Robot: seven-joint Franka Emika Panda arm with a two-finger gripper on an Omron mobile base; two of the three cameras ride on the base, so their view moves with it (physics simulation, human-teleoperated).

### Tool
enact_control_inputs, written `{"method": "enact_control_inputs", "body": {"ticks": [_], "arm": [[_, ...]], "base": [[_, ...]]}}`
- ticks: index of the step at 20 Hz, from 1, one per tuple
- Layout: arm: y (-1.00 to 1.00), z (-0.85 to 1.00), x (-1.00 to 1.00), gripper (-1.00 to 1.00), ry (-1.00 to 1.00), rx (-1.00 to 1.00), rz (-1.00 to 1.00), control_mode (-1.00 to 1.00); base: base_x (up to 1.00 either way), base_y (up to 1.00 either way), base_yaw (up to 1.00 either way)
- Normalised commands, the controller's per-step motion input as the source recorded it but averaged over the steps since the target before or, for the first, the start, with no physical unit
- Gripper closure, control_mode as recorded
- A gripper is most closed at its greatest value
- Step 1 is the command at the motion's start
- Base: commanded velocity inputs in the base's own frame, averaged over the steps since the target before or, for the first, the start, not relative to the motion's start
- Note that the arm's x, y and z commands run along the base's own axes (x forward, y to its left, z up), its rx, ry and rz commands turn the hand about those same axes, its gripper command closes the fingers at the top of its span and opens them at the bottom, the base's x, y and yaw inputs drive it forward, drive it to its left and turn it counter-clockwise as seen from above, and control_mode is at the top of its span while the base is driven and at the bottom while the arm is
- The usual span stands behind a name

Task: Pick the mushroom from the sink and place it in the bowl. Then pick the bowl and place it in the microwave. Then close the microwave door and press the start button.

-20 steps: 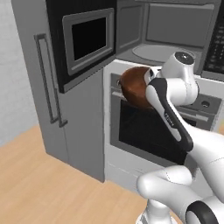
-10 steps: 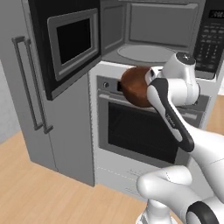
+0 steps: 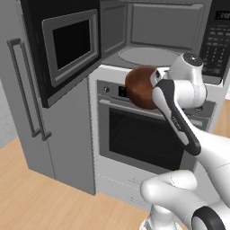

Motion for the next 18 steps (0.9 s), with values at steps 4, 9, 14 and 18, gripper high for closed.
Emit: {"method": "enact_control_inputs", "body": {"ticks": [4,9,14,18], "arm": [[0.13,0.62,-0.01,1.00,-0.19,-0.04,-0.07,-1.00],[0.00,0.65,0.40,1.00,-0.21,-0.07,-0.16,-1.00],[0.00,0.60,0.61,1.00,-0.14,-0.02,-0.11,-1.00],[-0.04,0.49,0.64,1.00,-0.02,0.00,-0.08,-1.00]], "base": [[0.00,0.00,0.00],[0.00,0.00,0.00],[0.00,0.00,0.00],[0.00,0.00,0.00]]}}
